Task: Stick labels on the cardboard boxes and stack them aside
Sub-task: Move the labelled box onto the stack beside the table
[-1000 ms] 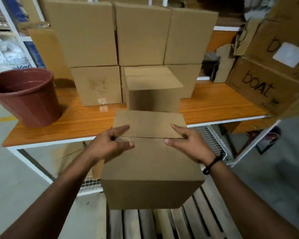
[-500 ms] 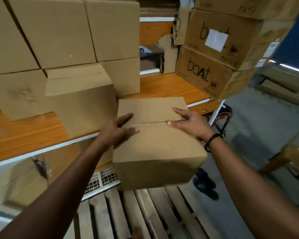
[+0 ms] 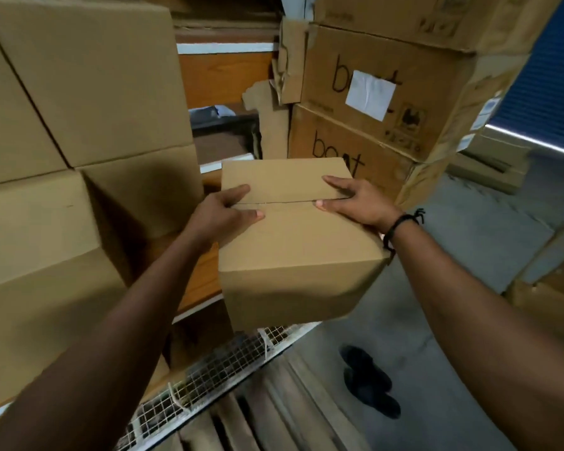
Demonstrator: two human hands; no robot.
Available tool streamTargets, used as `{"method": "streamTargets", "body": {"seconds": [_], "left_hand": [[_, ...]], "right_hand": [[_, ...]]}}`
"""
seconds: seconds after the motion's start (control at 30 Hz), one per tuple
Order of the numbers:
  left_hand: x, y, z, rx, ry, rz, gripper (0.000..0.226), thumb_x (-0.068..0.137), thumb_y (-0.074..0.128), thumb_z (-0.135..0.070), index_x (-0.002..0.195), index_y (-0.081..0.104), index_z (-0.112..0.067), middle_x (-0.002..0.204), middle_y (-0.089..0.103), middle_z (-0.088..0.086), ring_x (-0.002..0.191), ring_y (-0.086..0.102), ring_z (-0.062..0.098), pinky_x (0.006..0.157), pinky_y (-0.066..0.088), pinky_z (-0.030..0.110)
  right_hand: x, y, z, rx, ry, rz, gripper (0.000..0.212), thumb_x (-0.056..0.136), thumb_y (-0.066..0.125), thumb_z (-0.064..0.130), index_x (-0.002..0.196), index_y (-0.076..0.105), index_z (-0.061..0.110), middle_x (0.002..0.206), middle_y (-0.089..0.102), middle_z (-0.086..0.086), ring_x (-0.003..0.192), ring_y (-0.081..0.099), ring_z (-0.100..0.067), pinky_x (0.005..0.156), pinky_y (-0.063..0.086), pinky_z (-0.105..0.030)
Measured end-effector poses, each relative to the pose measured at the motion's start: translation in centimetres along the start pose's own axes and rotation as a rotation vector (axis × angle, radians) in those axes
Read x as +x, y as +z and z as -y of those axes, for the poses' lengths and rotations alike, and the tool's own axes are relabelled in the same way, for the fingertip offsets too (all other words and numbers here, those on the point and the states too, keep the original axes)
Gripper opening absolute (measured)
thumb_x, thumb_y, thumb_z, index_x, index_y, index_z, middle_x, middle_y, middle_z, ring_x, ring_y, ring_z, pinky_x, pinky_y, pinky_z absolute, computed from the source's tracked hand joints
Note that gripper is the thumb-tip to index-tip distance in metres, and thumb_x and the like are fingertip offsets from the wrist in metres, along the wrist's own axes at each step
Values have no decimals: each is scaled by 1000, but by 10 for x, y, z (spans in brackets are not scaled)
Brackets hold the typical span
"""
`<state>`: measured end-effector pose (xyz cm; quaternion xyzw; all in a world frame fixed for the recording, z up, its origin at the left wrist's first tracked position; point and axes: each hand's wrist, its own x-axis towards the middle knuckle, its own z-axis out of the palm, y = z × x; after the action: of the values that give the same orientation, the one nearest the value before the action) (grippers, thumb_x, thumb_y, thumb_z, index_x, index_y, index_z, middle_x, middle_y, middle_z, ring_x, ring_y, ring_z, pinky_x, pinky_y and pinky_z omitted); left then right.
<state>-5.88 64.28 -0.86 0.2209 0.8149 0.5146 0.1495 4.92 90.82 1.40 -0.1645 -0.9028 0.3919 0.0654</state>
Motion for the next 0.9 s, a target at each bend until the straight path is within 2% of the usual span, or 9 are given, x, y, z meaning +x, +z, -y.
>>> {"method": "streamTargets", "body": {"seconds": [0.13, 0.27, 0.4, 0.47, 0.63, 0.83, 0.9], "left_hand": [[69, 3, -4, -22, 1, -1, 75, 78, 80, -36, 145, 47, -28, 145, 52, 0, 121, 56, 20, 104, 47, 47], [132, 8, 3, -49, -41, -27, 89, 60, 81, -53, 141, 48, -34, 140, 55, -3, 117, 60, 19, 100, 50, 48], [200, 22, 11, -65, -56, -111, 75, 77, 78, -41, 144, 46, -35, 146, 49, -1, 122, 56, 23, 99, 51, 49], [233, 26, 12, -56, -83, -141, 73, 79, 78, -39, 144, 45, -35, 148, 46, -1, 125, 53, 22, 101, 50, 47], [299, 30, 11, -100, -76, -151, 75, 83, 77, -33, 148, 41, -28, 151, 43, 0, 118, 52, 14, 97, 49, 33], [352, 34, 7, -159, -99, -133, 73, 86, 74, -33, 149, 39, -24, 152, 42, 4, 127, 53, 31, 103, 49, 46], [357, 35, 8, -182, -81, -115, 74, 87, 72, -35, 150, 37, -26, 154, 39, 2, 129, 52, 28, 104, 48, 44]], "right_hand": [[66, -9, -5, -14, 5, -66, 69, 71, 79, 53, 133, 56, 35, 144, 46, 10, 132, 42, -13, 100, 31, -25], [135, -15, -15, -55, 34, -42, 64, 71, 80, 50, 129, 59, 32, 143, 48, 6, 132, 42, -17, 103, 33, -31], [212, -26, -24, -73, 11, -5, 65, 71, 79, 52, 129, 61, 29, 142, 51, 5, 132, 44, -18, 99, 32, -27], [245, -32, -31, -77, 11, 12, 64, 71, 78, 53, 129, 61, 29, 141, 52, 5, 132, 44, -18, 101, 33, -27], [325, -42, -37, -82, 16, 73, 62, 74, 77, 51, 130, 60, 31, 144, 48, 3, 133, 42, -21, 99, 33, -27], [396, -56, -44, -121, -5, 147, 57, 79, 72, 51, 132, 56, 37, 148, 44, 3, 134, 40, -21, 102, 30, -31], [412, -61, -42, -156, -1, 154, 54, 81, 71, 49, 132, 56, 39, 150, 40, 4, 137, 36, -21, 108, 28, -35]]}}
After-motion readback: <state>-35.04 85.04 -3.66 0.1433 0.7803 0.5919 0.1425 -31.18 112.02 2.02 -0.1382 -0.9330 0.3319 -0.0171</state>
